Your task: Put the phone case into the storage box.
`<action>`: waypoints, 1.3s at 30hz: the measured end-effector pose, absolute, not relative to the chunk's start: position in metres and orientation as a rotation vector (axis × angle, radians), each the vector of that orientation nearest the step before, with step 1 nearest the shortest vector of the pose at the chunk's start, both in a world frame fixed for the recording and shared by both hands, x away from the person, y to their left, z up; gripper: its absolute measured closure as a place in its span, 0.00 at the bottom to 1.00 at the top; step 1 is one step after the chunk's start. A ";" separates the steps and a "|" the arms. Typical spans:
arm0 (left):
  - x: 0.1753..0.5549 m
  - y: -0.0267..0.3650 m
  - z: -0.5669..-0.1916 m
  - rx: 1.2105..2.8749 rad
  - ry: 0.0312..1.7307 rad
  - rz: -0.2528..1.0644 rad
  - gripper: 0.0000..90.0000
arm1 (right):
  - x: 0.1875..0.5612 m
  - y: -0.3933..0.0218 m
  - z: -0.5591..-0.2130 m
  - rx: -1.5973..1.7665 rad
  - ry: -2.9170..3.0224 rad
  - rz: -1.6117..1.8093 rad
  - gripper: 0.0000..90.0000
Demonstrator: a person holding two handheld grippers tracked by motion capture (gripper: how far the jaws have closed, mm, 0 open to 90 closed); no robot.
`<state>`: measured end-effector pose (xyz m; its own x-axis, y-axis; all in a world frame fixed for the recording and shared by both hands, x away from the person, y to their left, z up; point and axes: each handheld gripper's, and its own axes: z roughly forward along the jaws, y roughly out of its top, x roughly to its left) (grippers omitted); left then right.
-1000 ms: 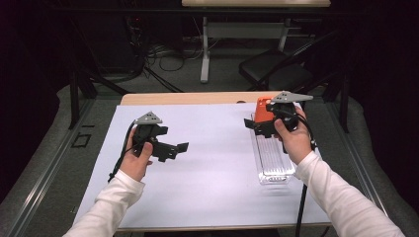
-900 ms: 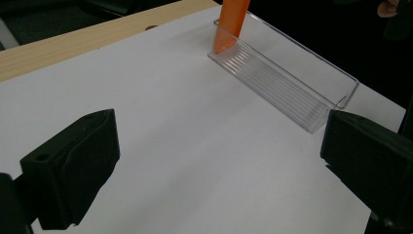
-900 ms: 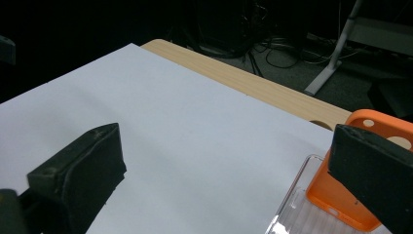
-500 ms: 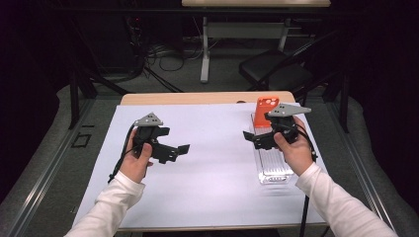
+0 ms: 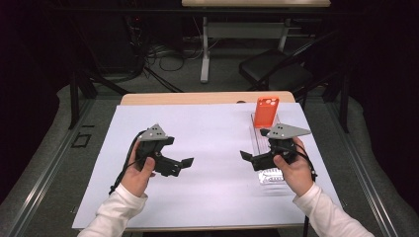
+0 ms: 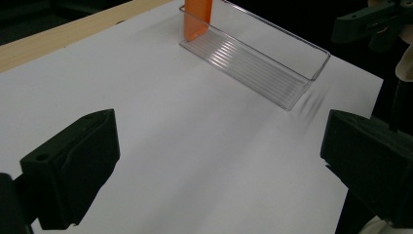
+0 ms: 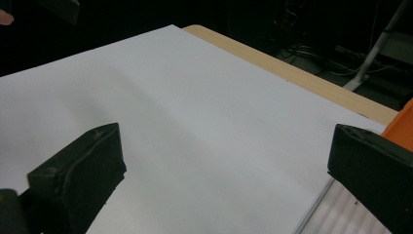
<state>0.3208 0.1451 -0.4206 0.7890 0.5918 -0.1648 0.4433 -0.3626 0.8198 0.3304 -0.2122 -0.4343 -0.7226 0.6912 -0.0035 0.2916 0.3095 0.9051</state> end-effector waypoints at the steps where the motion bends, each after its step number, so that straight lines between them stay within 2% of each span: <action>1: 0.320 0.145 -0.422 2.014 0.771 0.188 0.01 | 0.328 -0.212 -0.436 0.878 2.194 1.394 0.00; 22: 0.293 0.158 -0.467 1.976 0.763 0.220 0.01 | 0.284 -0.209 -0.484 0.877 2.159 1.448 0.00; 39: 0.291 0.159 -0.500 1.942 0.732 0.195 0.01 | 0.278 -0.199 -0.518 0.894 2.183 1.442 0.00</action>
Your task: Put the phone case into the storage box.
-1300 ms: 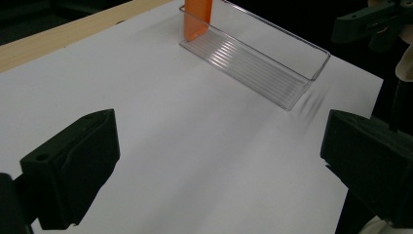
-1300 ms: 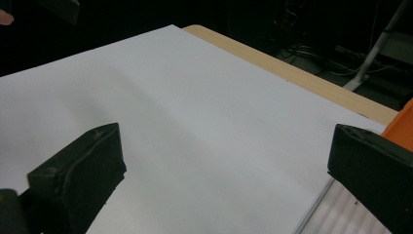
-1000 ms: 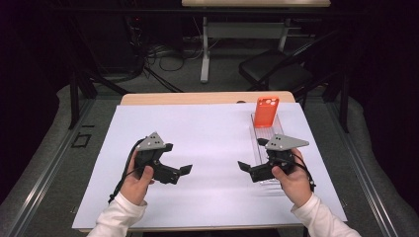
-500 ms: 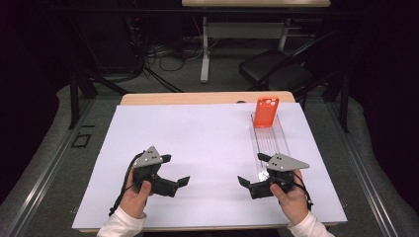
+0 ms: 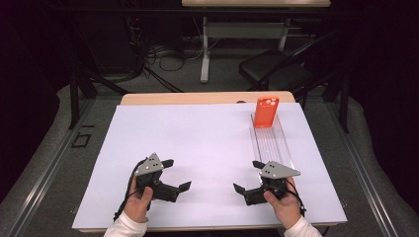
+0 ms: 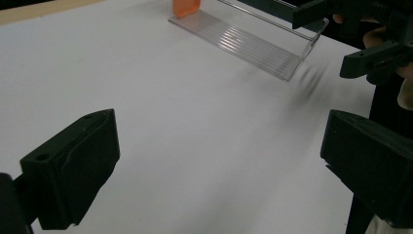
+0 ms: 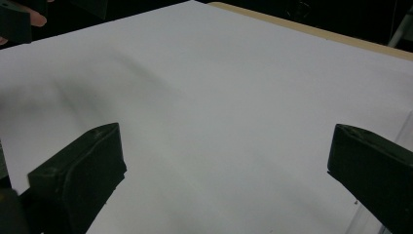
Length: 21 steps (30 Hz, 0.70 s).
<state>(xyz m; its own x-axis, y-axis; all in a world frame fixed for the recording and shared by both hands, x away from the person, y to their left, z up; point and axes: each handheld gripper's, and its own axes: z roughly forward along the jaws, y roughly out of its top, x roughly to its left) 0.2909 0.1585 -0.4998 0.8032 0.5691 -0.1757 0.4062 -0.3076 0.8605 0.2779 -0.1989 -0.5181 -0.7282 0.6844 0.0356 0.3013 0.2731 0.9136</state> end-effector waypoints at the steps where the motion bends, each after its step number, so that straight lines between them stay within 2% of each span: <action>1: 0.291 0.159 -0.502 1.940 0.729 0.192 0.01 | 0.278 -0.199 -0.520 0.900 2.177 1.442 0.00; 21: 0.295 0.172 -0.523 1.880 0.787 0.198 0.01 | 0.279 -0.193 -0.540 0.869 2.214 1.435 0.00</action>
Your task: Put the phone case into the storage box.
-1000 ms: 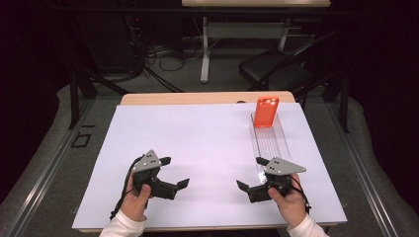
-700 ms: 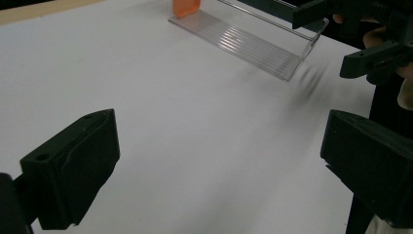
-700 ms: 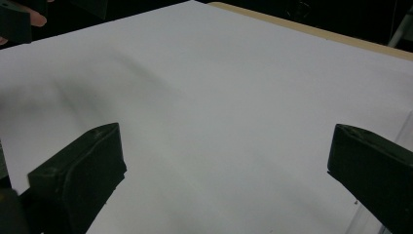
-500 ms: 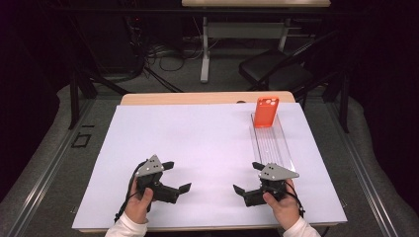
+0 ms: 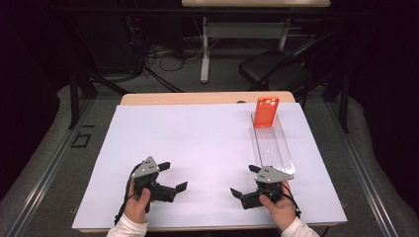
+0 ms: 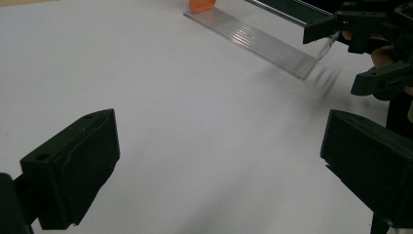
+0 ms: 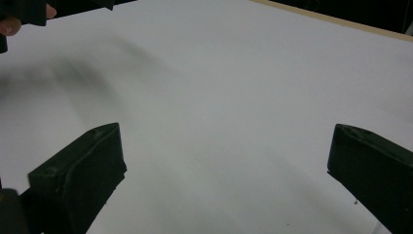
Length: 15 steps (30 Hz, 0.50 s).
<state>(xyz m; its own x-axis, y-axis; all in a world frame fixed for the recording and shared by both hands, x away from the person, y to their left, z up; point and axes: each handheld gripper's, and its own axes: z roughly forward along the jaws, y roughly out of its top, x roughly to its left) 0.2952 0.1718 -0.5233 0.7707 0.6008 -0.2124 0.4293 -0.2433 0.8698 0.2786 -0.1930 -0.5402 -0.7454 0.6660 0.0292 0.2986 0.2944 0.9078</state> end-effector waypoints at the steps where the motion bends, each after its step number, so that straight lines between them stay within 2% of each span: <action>1: 0.295 0.172 -0.524 1.880 0.792 0.194 0.01 | 0.279 -0.193 -0.541 0.870 2.213 1.443 0.00; 15: 0.296 0.170 -0.528 1.886 0.796 0.196 0.01 | 0.280 -0.192 -0.546 0.865 2.222 1.428 0.01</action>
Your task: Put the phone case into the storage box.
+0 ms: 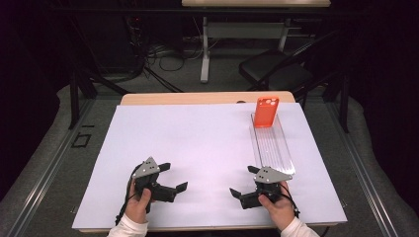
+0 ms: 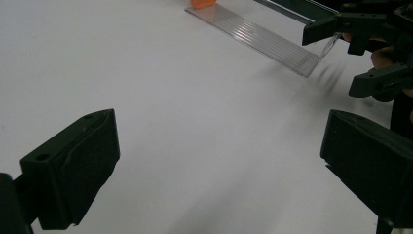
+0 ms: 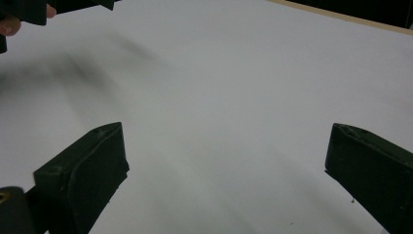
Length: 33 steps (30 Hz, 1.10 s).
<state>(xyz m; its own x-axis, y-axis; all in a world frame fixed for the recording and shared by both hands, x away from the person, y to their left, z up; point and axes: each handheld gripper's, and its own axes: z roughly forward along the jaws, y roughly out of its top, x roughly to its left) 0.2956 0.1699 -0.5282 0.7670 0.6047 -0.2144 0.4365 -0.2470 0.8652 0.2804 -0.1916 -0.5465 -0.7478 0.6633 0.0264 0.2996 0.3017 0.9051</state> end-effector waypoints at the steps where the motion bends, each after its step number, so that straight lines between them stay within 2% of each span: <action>1: 0.296 0.170 -0.528 1.887 0.794 0.195 0.01 | 0.280 -0.191 -0.546 0.863 2.223 1.428 0.01; 33: 0.296 0.168 -0.530 1.888 0.795 0.191 0.01 | 0.278 -0.188 -0.547 0.830 2.238 1.442 0.02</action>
